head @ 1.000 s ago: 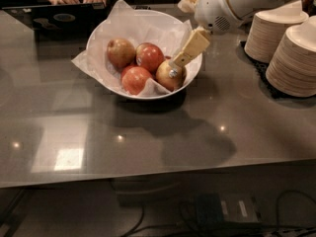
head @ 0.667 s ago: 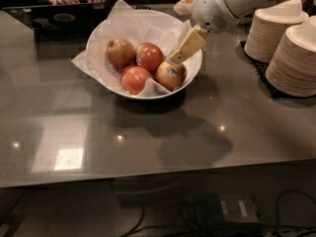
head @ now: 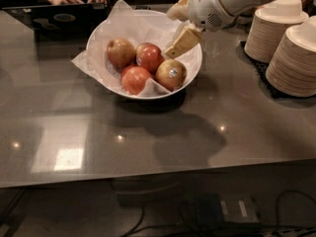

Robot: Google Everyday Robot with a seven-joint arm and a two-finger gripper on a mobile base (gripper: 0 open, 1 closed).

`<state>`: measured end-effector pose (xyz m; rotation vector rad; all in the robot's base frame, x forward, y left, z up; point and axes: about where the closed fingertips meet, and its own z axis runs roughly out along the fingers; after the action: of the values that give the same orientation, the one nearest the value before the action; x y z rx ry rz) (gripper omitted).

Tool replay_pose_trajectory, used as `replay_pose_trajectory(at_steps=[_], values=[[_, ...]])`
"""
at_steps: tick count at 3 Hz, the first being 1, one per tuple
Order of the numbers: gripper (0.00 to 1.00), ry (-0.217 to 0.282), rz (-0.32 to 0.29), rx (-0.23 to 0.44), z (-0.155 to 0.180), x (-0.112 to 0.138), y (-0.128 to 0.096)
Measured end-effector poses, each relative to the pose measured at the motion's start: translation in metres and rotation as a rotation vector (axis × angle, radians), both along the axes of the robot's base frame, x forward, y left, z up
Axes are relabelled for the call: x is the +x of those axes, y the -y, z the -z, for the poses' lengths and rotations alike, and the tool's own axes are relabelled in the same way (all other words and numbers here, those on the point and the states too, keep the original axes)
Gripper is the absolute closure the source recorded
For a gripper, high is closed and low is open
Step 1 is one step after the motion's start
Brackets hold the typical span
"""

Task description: Pick apple from white bowl

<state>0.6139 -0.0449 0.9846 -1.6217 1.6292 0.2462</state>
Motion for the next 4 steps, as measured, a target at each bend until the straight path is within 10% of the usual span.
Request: replay_pose_trajectory(at_steps=[4], values=[[0.33,-0.09,-0.1,-0.012,0.028,0.01,-0.036]])
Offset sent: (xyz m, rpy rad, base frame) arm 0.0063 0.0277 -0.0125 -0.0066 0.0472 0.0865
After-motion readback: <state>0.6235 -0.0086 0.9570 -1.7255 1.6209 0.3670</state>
